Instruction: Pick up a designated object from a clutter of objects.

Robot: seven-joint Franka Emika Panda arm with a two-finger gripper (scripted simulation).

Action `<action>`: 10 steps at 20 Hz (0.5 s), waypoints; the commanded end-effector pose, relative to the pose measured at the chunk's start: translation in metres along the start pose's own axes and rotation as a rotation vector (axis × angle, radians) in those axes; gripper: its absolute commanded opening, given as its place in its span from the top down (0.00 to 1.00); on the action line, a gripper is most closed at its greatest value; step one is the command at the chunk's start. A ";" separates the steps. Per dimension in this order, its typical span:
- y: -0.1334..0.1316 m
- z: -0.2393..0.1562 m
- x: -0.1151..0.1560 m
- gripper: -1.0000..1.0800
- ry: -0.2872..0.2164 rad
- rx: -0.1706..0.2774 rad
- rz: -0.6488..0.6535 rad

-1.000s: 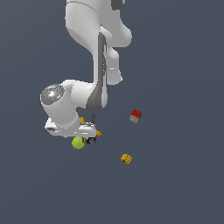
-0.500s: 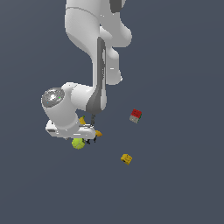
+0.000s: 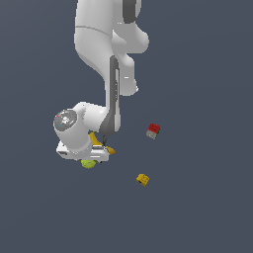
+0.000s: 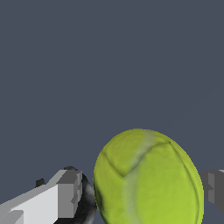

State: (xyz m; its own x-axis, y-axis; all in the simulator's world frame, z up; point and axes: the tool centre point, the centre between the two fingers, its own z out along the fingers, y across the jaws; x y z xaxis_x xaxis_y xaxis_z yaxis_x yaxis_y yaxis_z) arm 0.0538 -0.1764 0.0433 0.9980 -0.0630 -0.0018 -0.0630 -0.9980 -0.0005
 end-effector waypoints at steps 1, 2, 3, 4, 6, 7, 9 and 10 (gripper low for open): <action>0.000 0.002 0.001 0.04 0.002 -0.001 0.000; 0.000 0.002 0.001 1.00 0.002 -0.001 0.000; 0.000 0.002 0.001 1.00 0.002 -0.001 0.000; 0.000 0.002 0.001 1.00 0.002 -0.001 0.000; 0.000 0.002 0.001 1.00 0.002 -0.001 0.000; 0.000 0.002 0.001 1.00 0.002 -0.001 0.000; 0.000 0.002 0.001 1.00 0.002 -0.001 0.000; 0.000 0.002 0.001 1.00 0.002 -0.001 0.000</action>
State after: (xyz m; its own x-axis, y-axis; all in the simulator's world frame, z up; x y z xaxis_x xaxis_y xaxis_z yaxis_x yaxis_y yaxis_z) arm 0.0548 -0.1779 0.0424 0.9979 -0.0644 0.0014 -0.0644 -0.9979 0.0006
